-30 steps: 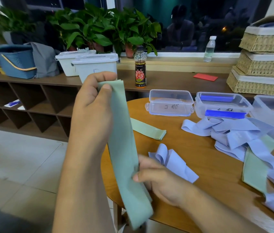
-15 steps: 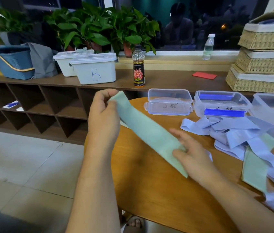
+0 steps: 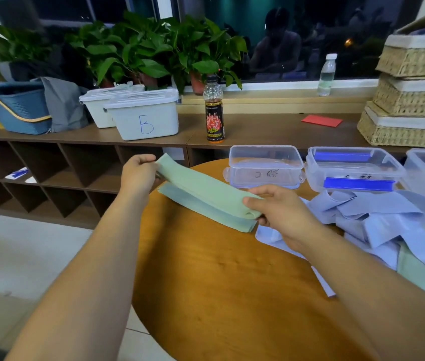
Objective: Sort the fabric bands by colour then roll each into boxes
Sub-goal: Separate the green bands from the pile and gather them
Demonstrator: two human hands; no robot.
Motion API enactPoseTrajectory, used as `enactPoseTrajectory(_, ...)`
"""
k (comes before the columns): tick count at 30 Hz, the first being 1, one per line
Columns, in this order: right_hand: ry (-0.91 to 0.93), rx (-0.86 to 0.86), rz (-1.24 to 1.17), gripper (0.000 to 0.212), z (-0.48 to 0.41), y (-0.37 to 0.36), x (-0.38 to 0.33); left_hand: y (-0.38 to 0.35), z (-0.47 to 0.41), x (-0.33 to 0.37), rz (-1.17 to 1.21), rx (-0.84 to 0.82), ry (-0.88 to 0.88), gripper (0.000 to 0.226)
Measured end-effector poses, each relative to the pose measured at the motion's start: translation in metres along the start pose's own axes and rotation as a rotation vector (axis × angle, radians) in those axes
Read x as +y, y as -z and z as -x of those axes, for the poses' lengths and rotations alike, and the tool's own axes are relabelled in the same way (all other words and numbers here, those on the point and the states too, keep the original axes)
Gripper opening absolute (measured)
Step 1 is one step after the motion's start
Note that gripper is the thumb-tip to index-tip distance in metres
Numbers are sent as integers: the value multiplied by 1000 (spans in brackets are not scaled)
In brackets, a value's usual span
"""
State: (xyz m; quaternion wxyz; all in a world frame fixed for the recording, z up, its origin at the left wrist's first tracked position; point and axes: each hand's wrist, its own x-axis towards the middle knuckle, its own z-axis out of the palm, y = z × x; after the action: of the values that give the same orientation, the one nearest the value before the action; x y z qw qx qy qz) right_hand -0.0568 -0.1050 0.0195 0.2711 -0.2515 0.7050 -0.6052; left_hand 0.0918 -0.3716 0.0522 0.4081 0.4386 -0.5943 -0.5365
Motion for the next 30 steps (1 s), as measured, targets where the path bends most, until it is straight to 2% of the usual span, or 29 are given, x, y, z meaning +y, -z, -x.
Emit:
enactPoseTrajectory(7, -15, 57, 159, 15, -32, -23, 26, -10, -33, -51, -308, 2, -28, 21)
enactPoseTrajectory(11, 18, 71, 276, 13, -33, -23, 31, -14, -31, -72, -430, 26, -142, 17)
enactPoseTrajectory(14, 45, 107, 386, 26, -32, -21, 32, -18, -28, -78, -617, 53, -266, 26)
enactPoseTrajectory(16, 95, 129, 524, 44, -26, -19, 30, -21, -19, -77, -741, 110, -348, 29)
enactPoseTrajectory(18, 170, 151, 672, 52, -14, -11, 20, -26, -2, -76, -810, 144, -442, 29)
enactPoseTrajectory(21, 278, 186, 712, 39, 13, 13, 5, -40, 39, -72, -796, 110, -591, 22)
enactPoseTrajectory(23, 326, 220, 677, 27, 36, 38, 2, -55, 73, -65, -755, 56, -630, 16)
enactPoseTrajectory(27, 245, 275, 651, 8, 90, 97, 14, -97, 147, -51, -632, -110, -710, 11)
enactPoseTrajectory(30, 200, 344, 621, 13, 119, 145, 25, -133, 202, -46, -516, -239, -740, 10)
